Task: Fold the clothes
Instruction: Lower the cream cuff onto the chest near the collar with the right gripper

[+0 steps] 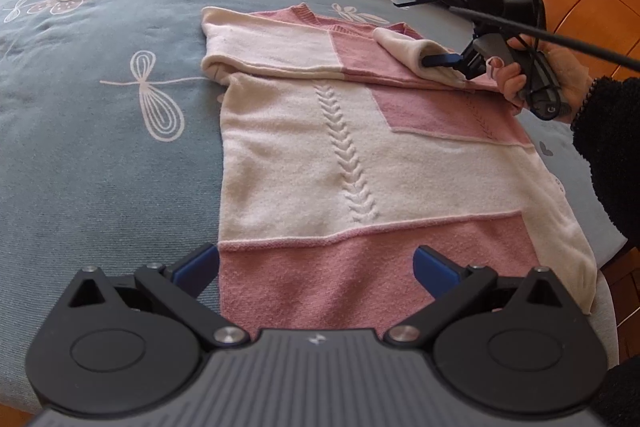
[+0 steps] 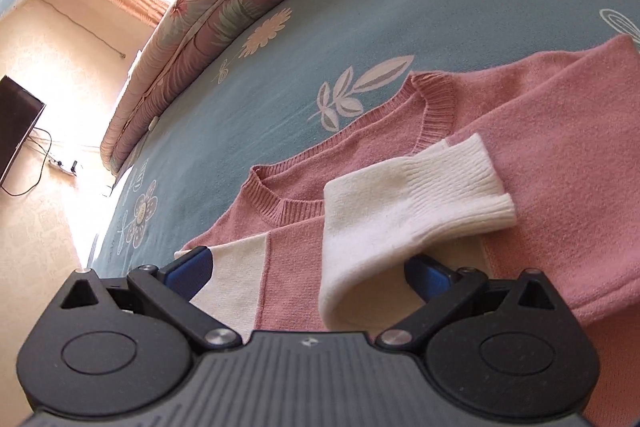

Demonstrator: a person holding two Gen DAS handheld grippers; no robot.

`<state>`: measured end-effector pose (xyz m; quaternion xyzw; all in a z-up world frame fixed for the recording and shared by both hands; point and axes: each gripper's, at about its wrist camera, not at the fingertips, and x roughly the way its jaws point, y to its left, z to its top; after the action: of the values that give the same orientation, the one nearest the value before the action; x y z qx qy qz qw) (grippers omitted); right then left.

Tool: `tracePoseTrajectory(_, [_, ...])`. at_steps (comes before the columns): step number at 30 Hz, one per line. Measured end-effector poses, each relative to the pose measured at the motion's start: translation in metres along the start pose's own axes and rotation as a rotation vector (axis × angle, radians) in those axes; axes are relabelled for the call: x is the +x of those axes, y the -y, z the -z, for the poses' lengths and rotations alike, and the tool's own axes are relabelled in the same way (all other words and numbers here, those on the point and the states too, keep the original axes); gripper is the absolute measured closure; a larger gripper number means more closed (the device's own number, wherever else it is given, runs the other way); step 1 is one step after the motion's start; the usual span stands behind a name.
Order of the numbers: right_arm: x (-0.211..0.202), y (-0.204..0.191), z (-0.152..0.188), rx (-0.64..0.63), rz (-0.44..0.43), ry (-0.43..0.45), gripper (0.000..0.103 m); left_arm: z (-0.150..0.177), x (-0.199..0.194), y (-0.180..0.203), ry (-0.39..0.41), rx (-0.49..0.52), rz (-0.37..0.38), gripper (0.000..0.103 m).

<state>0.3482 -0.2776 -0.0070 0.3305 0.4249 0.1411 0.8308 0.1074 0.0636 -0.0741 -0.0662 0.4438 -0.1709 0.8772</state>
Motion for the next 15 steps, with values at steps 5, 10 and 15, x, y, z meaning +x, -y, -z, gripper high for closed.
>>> tracePoseTrajectory(5, [0.000,-0.017,-0.008,-0.030,-0.033,0.047,0.000,0.002,-0.001,0.000,0.000,-0.001,-0.002,0.001])
tracePoseTrajectory(10, [0.018,-0.053,0.005,-0.151,-0.076,-0.031,0.000,0.004,-0.002,-0.003,0.000,-0.016,-0.003,0.001])
tracePoseTrajectory(15, [0.040,-0.079,0.026,-0.234,-0.093,-0.130,0.000,0.006,-0.005,-0.005,0.004,-0.021,-0.002,0.001])
